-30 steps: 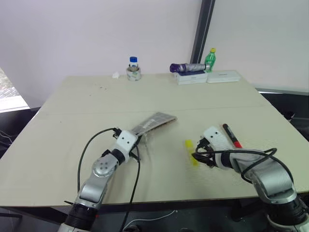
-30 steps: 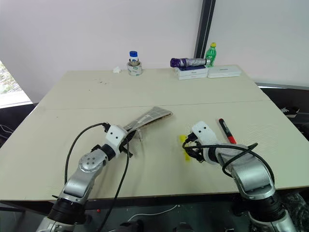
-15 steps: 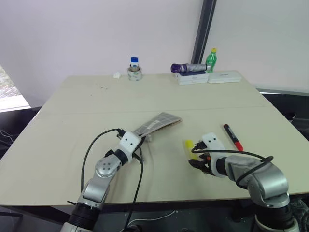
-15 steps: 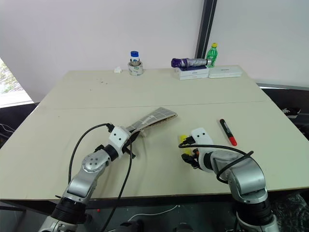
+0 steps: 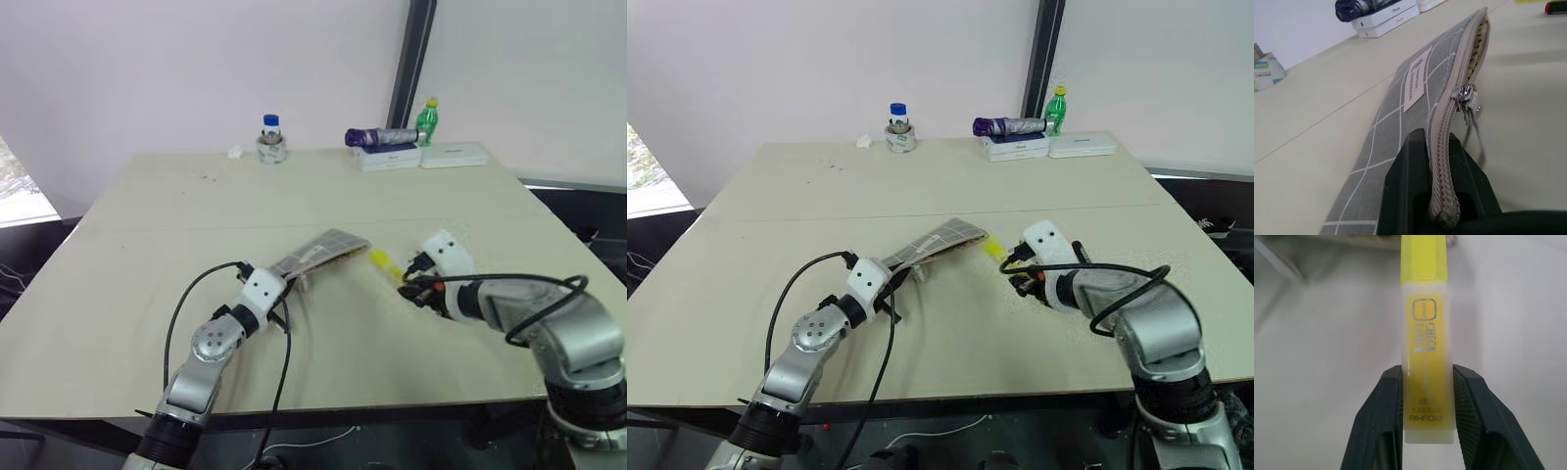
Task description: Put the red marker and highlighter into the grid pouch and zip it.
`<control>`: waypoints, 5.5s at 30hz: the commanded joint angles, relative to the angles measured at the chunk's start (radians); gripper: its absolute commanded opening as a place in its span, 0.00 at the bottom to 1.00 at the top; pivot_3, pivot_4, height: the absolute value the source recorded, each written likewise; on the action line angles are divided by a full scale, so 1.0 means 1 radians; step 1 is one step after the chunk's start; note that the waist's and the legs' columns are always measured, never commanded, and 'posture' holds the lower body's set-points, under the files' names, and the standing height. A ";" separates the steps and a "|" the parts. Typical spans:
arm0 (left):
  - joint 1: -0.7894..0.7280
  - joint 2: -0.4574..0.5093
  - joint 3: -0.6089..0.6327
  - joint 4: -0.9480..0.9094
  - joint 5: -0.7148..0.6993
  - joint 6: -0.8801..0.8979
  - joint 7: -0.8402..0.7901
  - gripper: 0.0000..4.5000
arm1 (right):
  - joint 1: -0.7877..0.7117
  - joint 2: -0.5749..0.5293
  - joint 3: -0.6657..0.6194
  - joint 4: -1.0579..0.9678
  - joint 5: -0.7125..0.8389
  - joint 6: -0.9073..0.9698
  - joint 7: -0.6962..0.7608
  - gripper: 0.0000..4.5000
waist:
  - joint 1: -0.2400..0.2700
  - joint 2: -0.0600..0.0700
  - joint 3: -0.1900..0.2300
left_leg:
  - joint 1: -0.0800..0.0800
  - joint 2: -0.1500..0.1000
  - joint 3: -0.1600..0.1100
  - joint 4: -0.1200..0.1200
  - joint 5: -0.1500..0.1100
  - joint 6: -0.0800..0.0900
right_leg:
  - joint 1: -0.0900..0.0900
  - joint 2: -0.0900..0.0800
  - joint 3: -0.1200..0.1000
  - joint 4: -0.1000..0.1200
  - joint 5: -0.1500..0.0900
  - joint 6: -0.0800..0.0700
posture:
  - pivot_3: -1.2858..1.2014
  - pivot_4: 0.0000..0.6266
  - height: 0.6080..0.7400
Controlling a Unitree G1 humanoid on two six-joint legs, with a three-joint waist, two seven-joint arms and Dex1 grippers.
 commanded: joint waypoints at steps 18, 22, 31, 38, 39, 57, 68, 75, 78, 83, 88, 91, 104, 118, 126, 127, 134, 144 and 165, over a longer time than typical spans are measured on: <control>0.009 -0.008 -0.005 -0.069 -0.021 -0.039 -0.019 0.00 | -0.051 0.003 0.038 0.039 0.051 -0.014 -0.037 0.19 | 0.000 0.000 0.000 | 0.000 0.000 0.000 0.000 -0.001 0.002 | 0.003 0.000 0.000 -0.007 0.001 0.001 | 0.52 0.24 1.00; 0.016 -0.006 -0.012 -0.074 -0.014 -0.041 -0.024 0.00 | -0.051 0.005 0.046 0.041 0.054 -0.016 -0.037 0.19 | 0.001 0.000 0.000 | 0.000 0.000 0.000 0.000 -0.001 0.002 | 0.003 -0.001 0.000 -0.007 0.001 0.001 | 0.52 0.24 1.00; 0.027 0.000 -0.018 -0.073 -0.003 -0.037 -0.020 0.00 | -0.053 -0.005 0.047 0.025 0.068 -0.012 -0.029 0.19 | 0.001 0.000 0.000 | 0.000 0.000 0.000 0.000 -0.001 0.002 | 0.003 -0.001 0.000 -0.007 0.001 0.001 | 0.52 0.24 1.00; 0.027 -0.002 -0.009 -0.059 0.003 -0.027 -0.005 0.00 | -0.054 -0.044 0.035 -0.013 0.106 -0.010 -0.004 0.19 | 0.001 0.000 0.000 | 0.000 0.000 0.000 0.000 -0.001 0.002 | 0.003 -0.001 0.000 -0.007 0.001 0.001 | 0.52 0.24 1.00; 0.026 -0.002 -0.009 -0.058 0.003 -0.025 -0.004 0.00 | -0.054 -0.048 0.032 -0.017 0.109 -0.009 -0.002 0.19 | 0.001 0.000 0.000 | 0.000 0.000 0.000 0.000 -0.001 0.002 | 0.003 -0.001 0.000 -0.007 0.001 0.001 | 0.52 0.24 1.00; 0.036 0.002 -0.019 -0.077 -0.002 -0.038 -0.026 0.00 | -0.034 -0.056 0.074 0.044 0.104 -0.052 -0.026 0.19 | 0.001 0.000 0.000 | 0.000 0.000 0.000 0.000 -0.001 0.002 | 0.003 -0.001 0.000 -0.007 0.001 0.001 | 0.52 0.24 1.00; 0.037 0.031 -0.040 -0.083 0.009 -0.082 -0.067 0.00 | -0.030 -0.111 0.167 0.045 0.096 -0.113 0.004 0.19 | 0.001 0.000 0.000 | 0.000 0.000 0.000 0.000 -0.001 0.002 | 0.004 -0.001 0.000 -0.007 0.001 0.001 | 0.52 0.24 1.00; 0.043 0.138 -0.100 -0.102 0.012 -0.187 -0.211 0.00 | -0.053 -0.210 0.287 0.013 0.101 -0.205 0.106 0.19 | 0.000 0.000 0.000 | 0.000 0.000 0.000 0.000 -0.002 0.003 | 0.004 -0.001 0.000 -0.008 0.000 0.001 | 0.52 0.24 1.00; 0.051 0.197 -0.133 -0.103 0.018 -0.258 -0.289 0.00 | -0.056 -0.242 0.345 0.015 0.086 -0.256 0.155 0.19 | 0.001 0.000 0.000 | 0.000 0.000 0.000 0.000 -0.002 0.003 | 0.003 -0.001 0.000 -0.008 0.000 0.000 | 0.52 0.24 1.00; 0.048 0.231 -0.149 -0.090 0.016 -0.314 -0.340 0.00 | -0.069 -0.243 0.380 0.032 0.070 -0.295 0.183 0.19 | 0.001 0.000 0.000 | 0.000 0.001 0.001 0.000 -0.002 0.003 | 0.003 -0.001 0.000 -0.009 0.000 0.000 | 0.52 0.24 1.00; 0.047 0.239 -0.139 -0.074 0.018 -0.325 -0.344 0.00 | -0.072 -0.245 0.358 0.030 0.067 -0.316 0.206 0.30 | 0.001 0.000 0.000 | -0.001 0.001 0.000 0.000 -0.002 0.003 | 0.003 -0.001 0.000 -0.009 0.000 0.000 | 0.52 0.24 1.00; 0.045 0.235 -0.123 -0.063 0.015 -0.303 -0.326 0.00 | -0.072 -0.260 0.312 0.020 0.076 -0.317 0.213 0.63 | 0.001 0.000 0.000 | -0.001 0.001 0.000 0.000 -0.002 0.003 | 0.003 -0.001 0.000 -0.009 0.000 0.000 | 0.52 0.24 1.00; -0.036 0.027 0.011 -0.095 -0.122 0.097 -0.124 0.00 | 0.105 -0.395 -0.016 0.099 0.076 -0.383 0.220 0.97 | 0.002 -0.001 0.001 | -0.001 0.001 0.000 0.002 -0.002 0.003 | 0.005 -0.001 -0.003 -0.009 0.000 0.001 | 0.52 0.24 1.00; -0.103 -0.059 0.004 -0.066 -0.128 0.164 -0.065 0.00 | 0.064 -0.124 -0.113 0.659 -0.113 -0.451 -0.138 0.97 | -0.001 -0.001 0.001 | 0.000 -0.001 0.001 0.002 -0.002 0.004 | 0.006 -0.001 -0.002 -0.008 0.001 0.001 | 0.52 0.24 1.00; -0.093 -0.059 0.003 -0.068 -0.122 0.158 -0.057 0.00 | 0.040 -0.086 -0.169 0.669 -0.092 -0.429 -0.164 0.10 | 0.000 -0.001 0.001 | 0.002 -0.004 0.000 0.003 -0.002 0.004 | 0.008 -0.001 -0.002 -0.008 0.001 0.002 | 0.52 0.24 1.00; -0.093 -0.058 0.004 -0.068 -0.122 0.158 -0.057 0.00 | 0.044 -0.101 -0.156 0.638 -0.092 -0.429 -0.148 0.08 | 0.001 -0.001 0.001 | 0.002 -0.004 0.000 0.003 -0.002 0.004 | 0.008 -0.001 -0.002 -0.008 0.001 0.002 | 0.52 0.24 1.00; -0.101 -0.039 -0.003 -0.052 -0.112 0.140 -0.074 0.00 | 0.150 -0.344 0.009 0.230 -0.106 -0.631 0.132 0.08 | -0.001 0.001 0.001 | 0.002 -0.004 0.001 0.002 -0.002 0.004 | 0.008 -0.001 -0.003 -0.008 0.000 0.002 | 0.52 0.24 1.00; -0.116 -0.026 -0.046 -0.028 -0.075 0.097 -0.101 0.00 | 0.168 -0.419 0.140 0.062 -0.179 -0.704 0.220 0.08 | 0.007 0.000 0.001 | 0.001 -0.004 -0.001 0.004 -0.002 0.004 | 0.010 -0.003 -0.003 -0.010 0.000 0.003 | 0.52 0.24 1.00; -0.108 -0.008 -0.072 -0.019 -0.035 0.062 -0.126 0.00 | 0.146 -0.423 0.136 0.038 -0.236 -0.714 0.305 0.08 | 0.003 0.000 0.001 | 0.001 -0.003 -0.002 0.003 -0.003 0.004 | 0.009 -0.003 -0.003 -0.010 0.000 0.003 | 0.52 0.24 1.00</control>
